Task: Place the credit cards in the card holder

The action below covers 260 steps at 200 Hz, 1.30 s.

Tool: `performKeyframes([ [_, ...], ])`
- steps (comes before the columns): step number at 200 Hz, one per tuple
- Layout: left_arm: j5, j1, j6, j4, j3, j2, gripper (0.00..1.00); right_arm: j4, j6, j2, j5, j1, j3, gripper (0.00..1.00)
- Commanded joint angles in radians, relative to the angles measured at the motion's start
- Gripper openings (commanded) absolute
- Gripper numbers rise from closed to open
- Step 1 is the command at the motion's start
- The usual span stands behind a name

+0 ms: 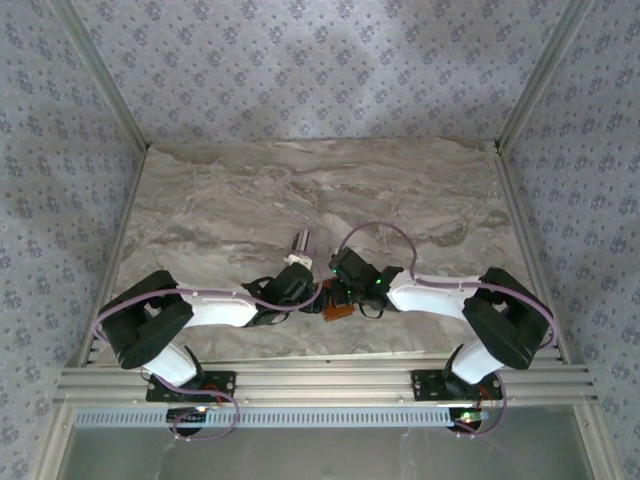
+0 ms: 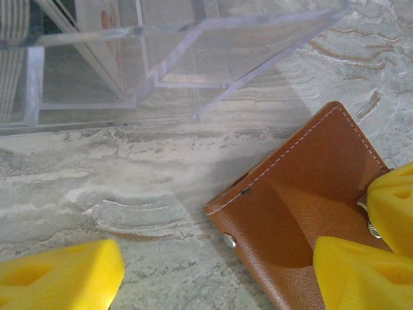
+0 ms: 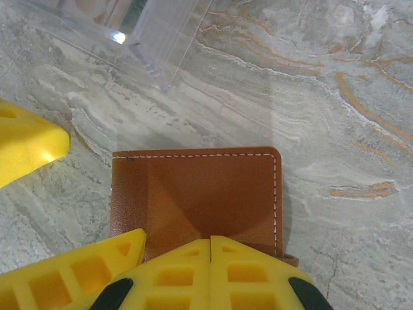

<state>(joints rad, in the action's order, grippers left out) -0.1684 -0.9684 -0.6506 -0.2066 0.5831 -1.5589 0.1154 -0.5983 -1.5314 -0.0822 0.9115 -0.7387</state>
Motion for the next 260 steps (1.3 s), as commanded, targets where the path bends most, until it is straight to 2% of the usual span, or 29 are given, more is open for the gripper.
performKeyframes([
  [1, 0.06, 0.03, -0.037, 0.017, -0.038, -0.08, 0.81, 0.077, -0.023, -0.056, 0.037, 0.04, 0.067, 0.0],
  [137, 0.055, 0.044, -0.043, 0.009, -0.033, -0.106, 0.81, 0.102, -0.079, -0.003, -0.003, 0.091, 0.106, 0.0],
  [260, 0.061, 0.048, -0.044, -0.005, -0.037, -0.115, 0.8, 0.107, -0.07, 0.009, 0.056, 0.102, 0.102, 0.0],
])
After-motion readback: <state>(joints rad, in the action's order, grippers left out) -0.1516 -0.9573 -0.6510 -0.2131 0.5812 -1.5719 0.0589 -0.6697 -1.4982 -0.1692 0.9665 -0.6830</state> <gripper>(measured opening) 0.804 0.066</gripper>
